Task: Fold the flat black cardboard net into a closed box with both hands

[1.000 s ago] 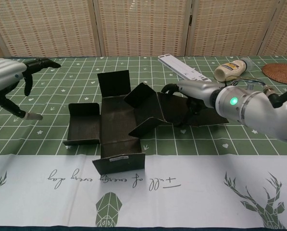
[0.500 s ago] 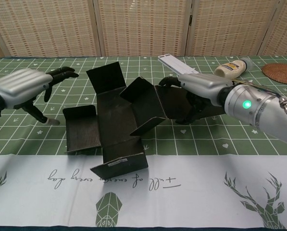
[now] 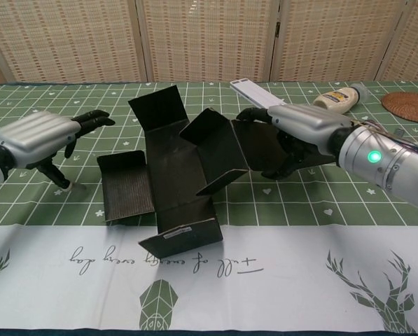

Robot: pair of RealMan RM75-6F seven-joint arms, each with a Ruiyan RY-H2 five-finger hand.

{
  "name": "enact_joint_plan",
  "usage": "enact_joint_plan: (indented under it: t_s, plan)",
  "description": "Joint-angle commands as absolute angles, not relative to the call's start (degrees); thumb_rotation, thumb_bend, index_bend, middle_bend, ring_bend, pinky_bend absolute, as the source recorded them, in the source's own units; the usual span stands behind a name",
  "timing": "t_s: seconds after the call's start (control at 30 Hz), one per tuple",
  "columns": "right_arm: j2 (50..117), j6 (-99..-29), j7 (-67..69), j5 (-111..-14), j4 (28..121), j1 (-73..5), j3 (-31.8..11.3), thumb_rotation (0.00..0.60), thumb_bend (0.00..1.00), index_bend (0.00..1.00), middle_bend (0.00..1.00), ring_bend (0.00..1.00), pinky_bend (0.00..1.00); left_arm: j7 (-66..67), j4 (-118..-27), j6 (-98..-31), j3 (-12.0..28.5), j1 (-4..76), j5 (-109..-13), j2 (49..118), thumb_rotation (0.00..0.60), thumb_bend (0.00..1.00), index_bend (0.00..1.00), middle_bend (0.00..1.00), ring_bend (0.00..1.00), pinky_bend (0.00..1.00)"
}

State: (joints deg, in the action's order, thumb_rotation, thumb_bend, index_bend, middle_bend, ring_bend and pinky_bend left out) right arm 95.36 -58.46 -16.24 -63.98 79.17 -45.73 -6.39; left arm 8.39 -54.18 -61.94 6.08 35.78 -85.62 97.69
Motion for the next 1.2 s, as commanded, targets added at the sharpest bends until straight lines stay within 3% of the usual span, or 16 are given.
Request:
enact_joint_plan:
  t_s: [0.03, 0.4, 0.8, 1.2]
  plan:
    - [95.32, -58.38, -15.96, -64.75, 78.98, -45.34, -6.54, 0.600, 0.42, 0.13, 0.32, 0.78, 0.99, 8.11, -53.32, -62.16, 6.06, 36.02, -85.47, 98.39, 0.600, 0.07, 0.00, 0.00, 0.52, 0.78]
    - [95.40, -57.94, -16.37, -66.53, 78.62, -44.57, -7.37, 0.600, 0.42, 0.13, 0.32, 0.78, 0.99, 5.80, -51.12, -62.64, 5.16, 36.48, -85.68, 101.11, 0.600, 0.07, 0.00, 0.00, 0.52, 0.78]
    - [96.39, -56.82, -17.73, -67.50, 77.70, -44.34, -7.82, 0.600, 0.43, 0.13, 0.32, 0.78, 0.99, -7.99, -52.90, -65.47, 4.62, 36.95, -87.79, 103.64, 0.600, 0.07, 0.00, 0.00, 0.49, 0.79]
    - [92.71, -48.95, -21.11, -63.11, 80.80, -47.19, -9.26, 0.600, 0.43, 0.13, 0.32, 0.78, 0.99, -16.25, -59.59, -68.49, 3.85, 37.32, -90.43, 101.56, 0.600, 0.07, 0.00, 0.00, 0.48, 0.79]
